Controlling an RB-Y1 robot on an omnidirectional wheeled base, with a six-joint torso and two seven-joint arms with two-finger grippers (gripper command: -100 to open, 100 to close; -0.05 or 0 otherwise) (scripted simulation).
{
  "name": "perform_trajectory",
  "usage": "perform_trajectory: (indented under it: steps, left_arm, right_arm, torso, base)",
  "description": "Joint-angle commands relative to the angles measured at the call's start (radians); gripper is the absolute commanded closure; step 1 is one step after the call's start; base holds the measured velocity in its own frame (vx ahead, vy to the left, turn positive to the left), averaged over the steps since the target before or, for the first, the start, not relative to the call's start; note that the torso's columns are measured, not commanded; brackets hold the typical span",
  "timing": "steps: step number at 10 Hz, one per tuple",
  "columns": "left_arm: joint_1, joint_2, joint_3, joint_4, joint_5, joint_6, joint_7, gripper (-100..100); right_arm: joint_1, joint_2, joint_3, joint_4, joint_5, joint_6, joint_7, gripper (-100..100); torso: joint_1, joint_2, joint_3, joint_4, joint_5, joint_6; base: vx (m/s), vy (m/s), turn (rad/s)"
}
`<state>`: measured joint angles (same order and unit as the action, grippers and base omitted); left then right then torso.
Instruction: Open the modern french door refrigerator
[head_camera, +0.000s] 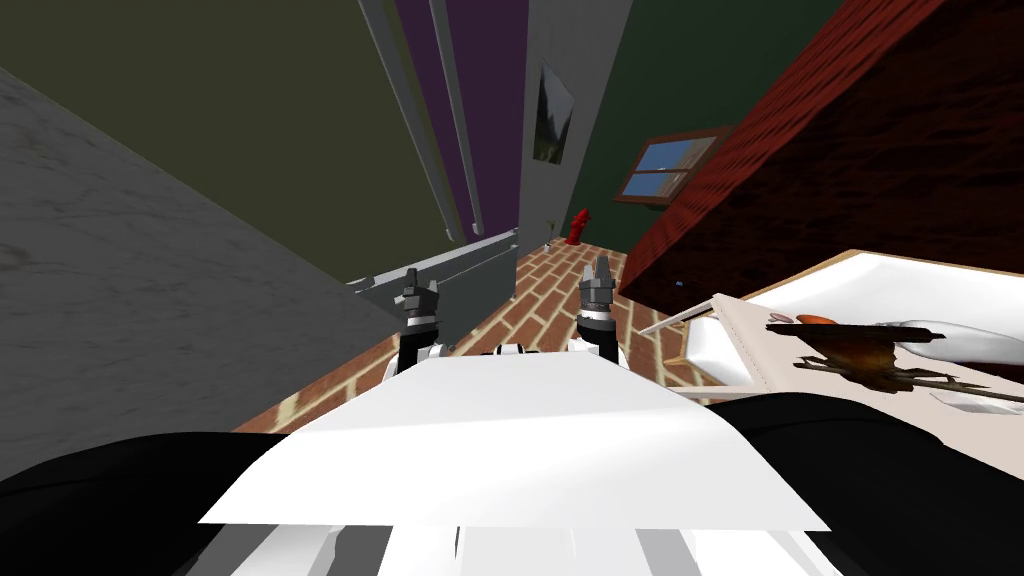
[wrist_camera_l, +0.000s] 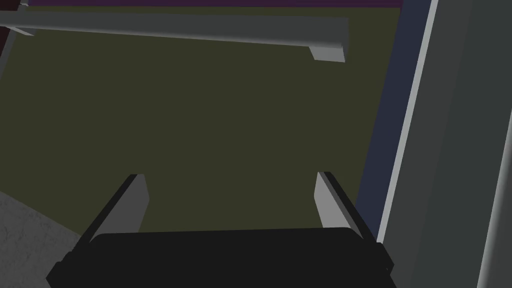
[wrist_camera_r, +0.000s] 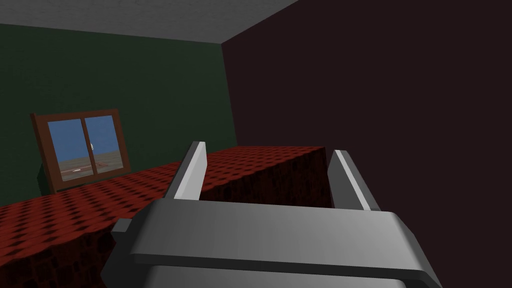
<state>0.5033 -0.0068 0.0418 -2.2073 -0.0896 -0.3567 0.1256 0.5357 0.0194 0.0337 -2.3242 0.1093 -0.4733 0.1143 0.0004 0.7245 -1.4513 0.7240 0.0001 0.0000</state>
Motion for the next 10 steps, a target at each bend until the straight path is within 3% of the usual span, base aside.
perform_trajectory:
  steps: [1, 5, 10]
  left_arm:
    - [-0.012, 0.077, -0.006, -0.004, 0.004, 0.041, 0.009, -100]
    - [-0.04, 0.145, -0.019, -0.025, 0.016, 0.142, 0.034, -100]
    - [-0.074, 0.171, -0.035, -0.063, 0.031, 0.267, 0.067, -100]
  right_arm:
    - [0.0, 0.0, 0.0, 0.0, 0.0, 0.0, 0.0, 0]
    - [0.0, 0.0, 0.0, 0.0, 0.0, 0.0, 0.0, 0]
    - [0.0, 0.0, 0.0, 0.0, 0.0, 0.0, 0.0, 0]
  torso:
    - [0.0, 0.008, -0.02, 0.01, 0.0, 0.0]
    - [-0.001, 0.012, -0.025, 0.014, 0.0, 0.0]
    - [-0.001, 0.015, -0.024, 0.014, 0.0, 0.0]
  base:
    - [0.042, 0.009, -0.026]
    - [0.071, 0.015, -0.035]
    - [0.069, 0.018, -0.036]
